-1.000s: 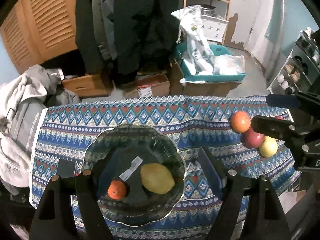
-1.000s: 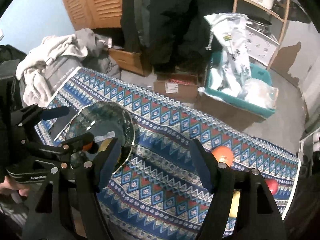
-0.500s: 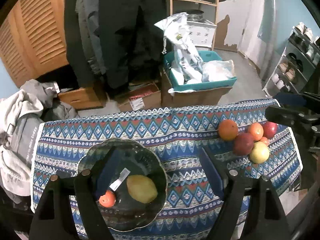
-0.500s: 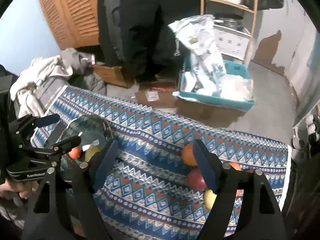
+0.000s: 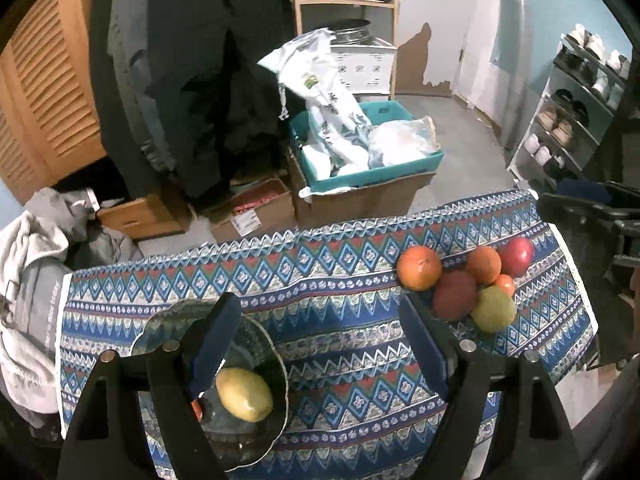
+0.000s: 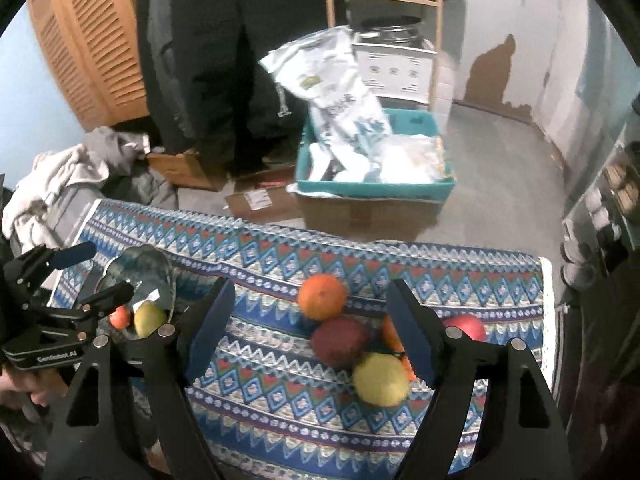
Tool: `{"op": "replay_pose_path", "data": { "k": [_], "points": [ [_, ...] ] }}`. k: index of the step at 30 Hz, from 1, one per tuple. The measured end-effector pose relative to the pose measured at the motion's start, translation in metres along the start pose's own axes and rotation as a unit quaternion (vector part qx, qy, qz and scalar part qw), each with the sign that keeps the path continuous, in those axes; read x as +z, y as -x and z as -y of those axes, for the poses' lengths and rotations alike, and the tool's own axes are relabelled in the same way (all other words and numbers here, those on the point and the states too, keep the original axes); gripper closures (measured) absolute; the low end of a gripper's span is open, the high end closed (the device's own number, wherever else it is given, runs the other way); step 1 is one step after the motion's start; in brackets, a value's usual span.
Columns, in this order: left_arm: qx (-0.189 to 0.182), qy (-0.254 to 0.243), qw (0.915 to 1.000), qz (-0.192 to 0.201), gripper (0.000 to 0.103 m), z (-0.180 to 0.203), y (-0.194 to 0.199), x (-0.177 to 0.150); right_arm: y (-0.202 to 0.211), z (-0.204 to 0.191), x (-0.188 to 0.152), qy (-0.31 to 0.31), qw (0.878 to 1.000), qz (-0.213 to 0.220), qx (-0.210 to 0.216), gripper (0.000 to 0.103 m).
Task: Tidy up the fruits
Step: 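Move both tools back toward the remaining fruit cluster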
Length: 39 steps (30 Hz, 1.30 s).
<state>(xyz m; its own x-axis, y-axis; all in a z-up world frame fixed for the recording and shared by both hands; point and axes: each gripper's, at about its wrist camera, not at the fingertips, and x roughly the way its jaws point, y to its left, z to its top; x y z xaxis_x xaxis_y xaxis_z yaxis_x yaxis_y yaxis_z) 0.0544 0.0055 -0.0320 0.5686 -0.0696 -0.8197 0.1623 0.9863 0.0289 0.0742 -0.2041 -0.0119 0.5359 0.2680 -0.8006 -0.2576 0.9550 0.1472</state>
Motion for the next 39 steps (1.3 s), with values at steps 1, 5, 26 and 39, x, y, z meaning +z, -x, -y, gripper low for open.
{"op": "replay_pose_path", "data": {
  "k": [1,5,26,39],
  "points": [
    [0.001,0.000,1.0000,-0.001,0.020,0.002,-0.001,0.001,0.002,0.006,-0.001,-0.004,1.000,0.001,-0.004,0.024],
    [-0.015,0.004,0.9998,-0.013,0.020,0.014,-0.010,0.010,0.004,0.027,-0.005,-0.018,1.000,-0.001,-0.020,0.024],
    [-0.024,-0.012,0.9981,-0.056,0.019,0.063,-0.072,0.031,-0.022,0.128,-0.029,-0.103,0.991,-0.045,-0.078,0.024],
    [-0.042,-0.008,0.9937,-0.104,0.019,0.085,-0.134,0.040,-0.078,0.170,-0.048,-0.138,0.979,-0.113,-0.096,0.024]
  ]
}}
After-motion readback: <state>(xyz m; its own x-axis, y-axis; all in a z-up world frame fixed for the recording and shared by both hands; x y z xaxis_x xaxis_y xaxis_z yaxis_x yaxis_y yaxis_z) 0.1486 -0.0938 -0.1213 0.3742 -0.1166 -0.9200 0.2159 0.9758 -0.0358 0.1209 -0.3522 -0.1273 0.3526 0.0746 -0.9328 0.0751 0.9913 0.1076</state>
